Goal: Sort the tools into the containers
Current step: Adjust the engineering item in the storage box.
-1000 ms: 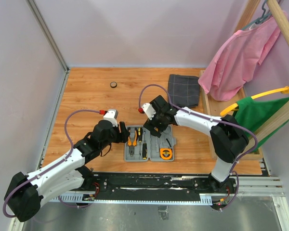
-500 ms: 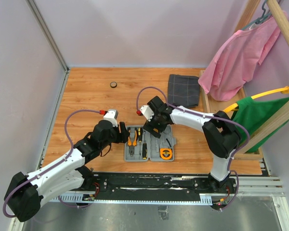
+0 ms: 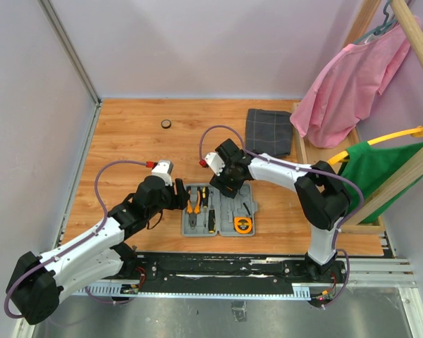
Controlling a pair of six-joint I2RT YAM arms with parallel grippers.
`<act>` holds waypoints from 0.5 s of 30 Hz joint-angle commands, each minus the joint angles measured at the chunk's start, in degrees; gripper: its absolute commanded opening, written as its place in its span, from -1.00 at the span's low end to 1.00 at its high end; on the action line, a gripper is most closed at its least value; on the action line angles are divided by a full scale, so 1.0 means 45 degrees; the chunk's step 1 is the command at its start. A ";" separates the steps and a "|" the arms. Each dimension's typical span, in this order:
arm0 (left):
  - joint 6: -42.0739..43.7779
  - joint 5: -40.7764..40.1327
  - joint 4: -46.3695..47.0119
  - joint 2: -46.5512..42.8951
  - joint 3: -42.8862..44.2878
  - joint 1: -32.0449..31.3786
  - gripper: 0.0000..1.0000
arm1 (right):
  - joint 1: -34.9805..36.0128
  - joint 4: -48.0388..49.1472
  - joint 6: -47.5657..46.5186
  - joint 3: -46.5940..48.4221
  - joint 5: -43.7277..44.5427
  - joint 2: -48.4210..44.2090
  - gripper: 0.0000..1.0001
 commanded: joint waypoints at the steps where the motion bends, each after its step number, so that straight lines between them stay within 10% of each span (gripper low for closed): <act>1: 0.0146 -0.0230 0.0038 0.0021 0.0447 0.0070 0.32 | -0.0162 -0.0292 0.0188 0.0328 -0.0458 0.0140 0.24; 15: 0.0120 -0.0152 0.0132 0.0155 0.0526 0.0070 0.32 | -0.0252 0.0312 0.1626 -0.0528 -0.0465 -0.1761 0.49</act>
